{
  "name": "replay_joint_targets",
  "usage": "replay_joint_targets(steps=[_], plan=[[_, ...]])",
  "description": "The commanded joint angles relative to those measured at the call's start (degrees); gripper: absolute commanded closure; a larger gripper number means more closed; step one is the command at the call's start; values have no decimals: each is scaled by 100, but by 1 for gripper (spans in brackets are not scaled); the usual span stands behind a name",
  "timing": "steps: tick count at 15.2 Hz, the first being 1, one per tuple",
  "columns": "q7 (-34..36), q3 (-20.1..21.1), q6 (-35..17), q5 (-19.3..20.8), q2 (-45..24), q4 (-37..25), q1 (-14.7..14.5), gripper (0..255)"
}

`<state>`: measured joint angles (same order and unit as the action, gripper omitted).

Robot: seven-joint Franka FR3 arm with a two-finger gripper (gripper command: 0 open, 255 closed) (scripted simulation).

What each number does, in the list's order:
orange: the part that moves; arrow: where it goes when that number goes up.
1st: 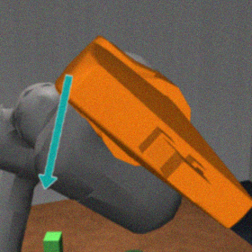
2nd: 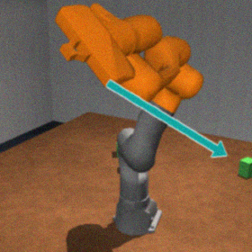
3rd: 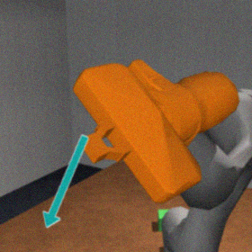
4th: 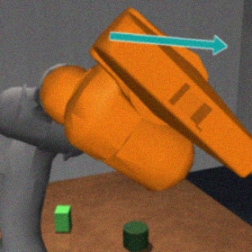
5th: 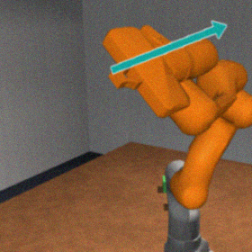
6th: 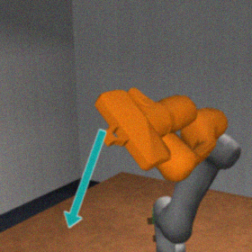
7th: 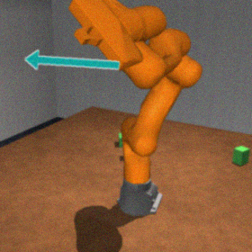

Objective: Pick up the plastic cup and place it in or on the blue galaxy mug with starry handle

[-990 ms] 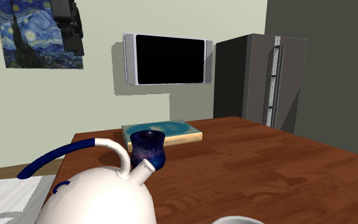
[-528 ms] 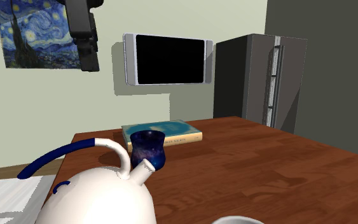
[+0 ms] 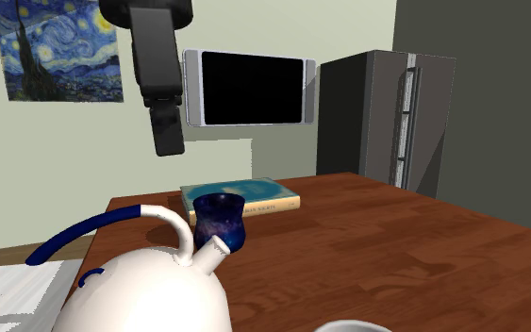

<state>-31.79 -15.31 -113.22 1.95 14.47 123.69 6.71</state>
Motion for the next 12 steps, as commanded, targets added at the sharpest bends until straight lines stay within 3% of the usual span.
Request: replay_joint_targets(steps=[1,12], plan=[[-224,-137,-134,-92,-426,-288,25,0],[-1528,-587,-448,-977,-2747,-2148,512,0]])
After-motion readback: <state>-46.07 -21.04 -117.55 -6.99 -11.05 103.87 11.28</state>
